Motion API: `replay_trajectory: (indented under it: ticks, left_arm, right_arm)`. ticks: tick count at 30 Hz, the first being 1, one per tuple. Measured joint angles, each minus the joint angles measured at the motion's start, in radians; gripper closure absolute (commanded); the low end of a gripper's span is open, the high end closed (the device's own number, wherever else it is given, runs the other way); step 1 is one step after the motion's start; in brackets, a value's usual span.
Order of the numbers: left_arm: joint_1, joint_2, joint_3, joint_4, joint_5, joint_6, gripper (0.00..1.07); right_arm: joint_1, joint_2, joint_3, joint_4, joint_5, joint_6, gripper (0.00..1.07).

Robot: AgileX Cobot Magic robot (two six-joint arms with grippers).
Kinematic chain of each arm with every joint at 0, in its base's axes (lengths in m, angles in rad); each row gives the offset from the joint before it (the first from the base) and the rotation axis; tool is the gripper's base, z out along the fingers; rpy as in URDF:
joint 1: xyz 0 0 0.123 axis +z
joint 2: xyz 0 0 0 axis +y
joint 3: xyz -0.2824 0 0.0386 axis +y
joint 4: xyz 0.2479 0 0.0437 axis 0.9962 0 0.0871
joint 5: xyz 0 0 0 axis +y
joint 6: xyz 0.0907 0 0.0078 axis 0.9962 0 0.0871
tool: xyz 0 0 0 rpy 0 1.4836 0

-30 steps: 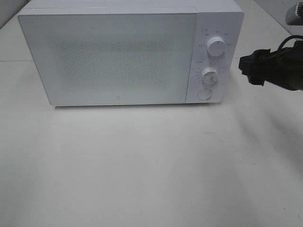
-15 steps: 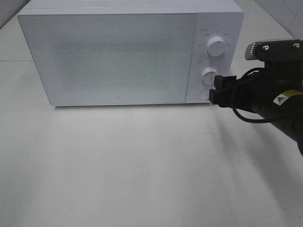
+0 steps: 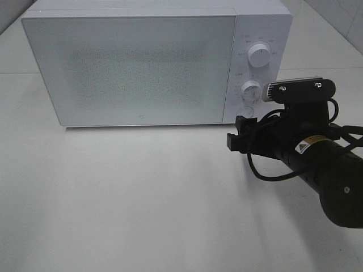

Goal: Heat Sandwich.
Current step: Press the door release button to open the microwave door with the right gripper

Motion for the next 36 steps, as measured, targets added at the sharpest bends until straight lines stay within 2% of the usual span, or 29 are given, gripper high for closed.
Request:
replay_trajectory:
  ticks: [12, 17, 30, 34, 36]
  left_arm:
    - [0.000, 0.000, 0.000, 0.000, 0.000, 0.000, 0.07]
    - [0.000, 0.000, 0.000, 0.000, 0.000, 0.000, 0.07]
    - [0.000, 0.000, 0.000, 0.000, 0.000, 0.000, 0.07]
    - [0.000, 0.000, 0.000, 0.000, 0.000, 0.000, 0.07]
    - [0.000, 0.000, 0.000, 0.000, 0.000, 0.000, 0.07]
  right_arm:
    - [0.005, 0.011, 0.001, 0.051, -0.006, 0.038, 0.31]
    - [0.005, 0.011, 0.001, 0.066, -0.006, 0.174, 0.31]
    - [0.005, 0.011, 0.001, 0.063, -0.006, 0.781, 0.31]
    - [0.005, 0.011, 0.001, 0.049, -0.006, 1.060, 0.31]
    - [0.005, 0.011, 0.001, 0.044, -0.006, 1.096, 0.31]
